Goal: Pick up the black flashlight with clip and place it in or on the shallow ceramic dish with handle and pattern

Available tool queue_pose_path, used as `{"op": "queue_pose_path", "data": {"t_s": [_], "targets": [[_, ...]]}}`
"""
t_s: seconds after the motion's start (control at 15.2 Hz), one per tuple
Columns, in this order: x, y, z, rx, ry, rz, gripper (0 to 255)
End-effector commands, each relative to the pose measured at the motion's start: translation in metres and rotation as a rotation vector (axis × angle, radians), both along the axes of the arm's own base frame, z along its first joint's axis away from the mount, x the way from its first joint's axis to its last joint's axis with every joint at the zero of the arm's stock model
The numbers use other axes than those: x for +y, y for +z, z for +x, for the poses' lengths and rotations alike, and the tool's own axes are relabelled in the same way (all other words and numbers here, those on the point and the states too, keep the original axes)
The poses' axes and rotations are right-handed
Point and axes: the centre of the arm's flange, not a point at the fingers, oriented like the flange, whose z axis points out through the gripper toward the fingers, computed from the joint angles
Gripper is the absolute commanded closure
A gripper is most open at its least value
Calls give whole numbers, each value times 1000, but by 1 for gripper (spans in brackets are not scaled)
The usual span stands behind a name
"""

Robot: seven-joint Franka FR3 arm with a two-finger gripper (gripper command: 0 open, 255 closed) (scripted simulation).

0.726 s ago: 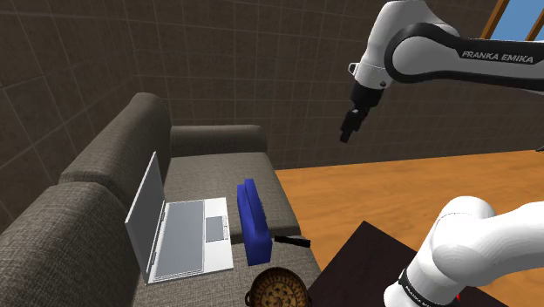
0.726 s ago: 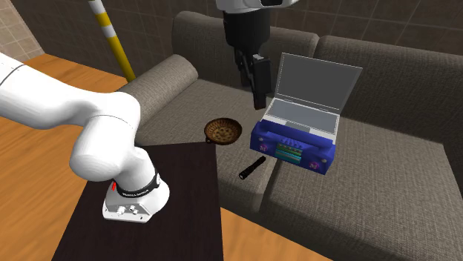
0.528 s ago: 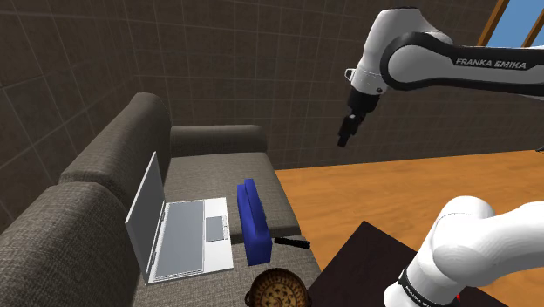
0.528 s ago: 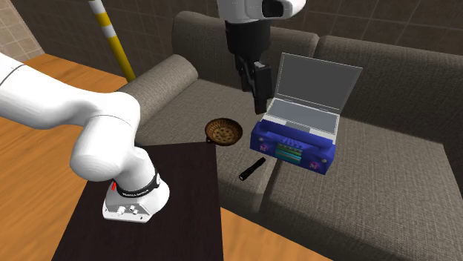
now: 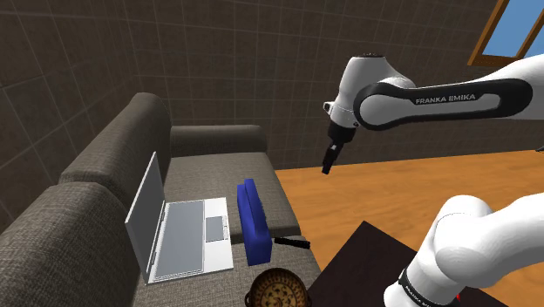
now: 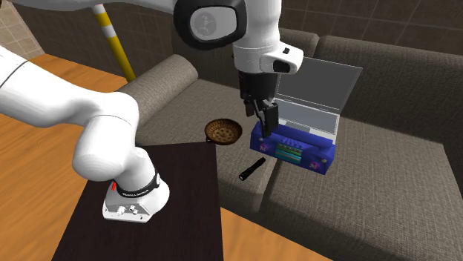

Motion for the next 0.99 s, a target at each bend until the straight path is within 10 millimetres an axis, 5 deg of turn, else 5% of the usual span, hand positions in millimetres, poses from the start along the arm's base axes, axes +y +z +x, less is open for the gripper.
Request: {"op": "queue_pose_path", "data": {"t_s": [0.0,0.92], "targets": [[7,-24,8,8,32,4,0],[56,-198,39,76,250,27,0]]}}
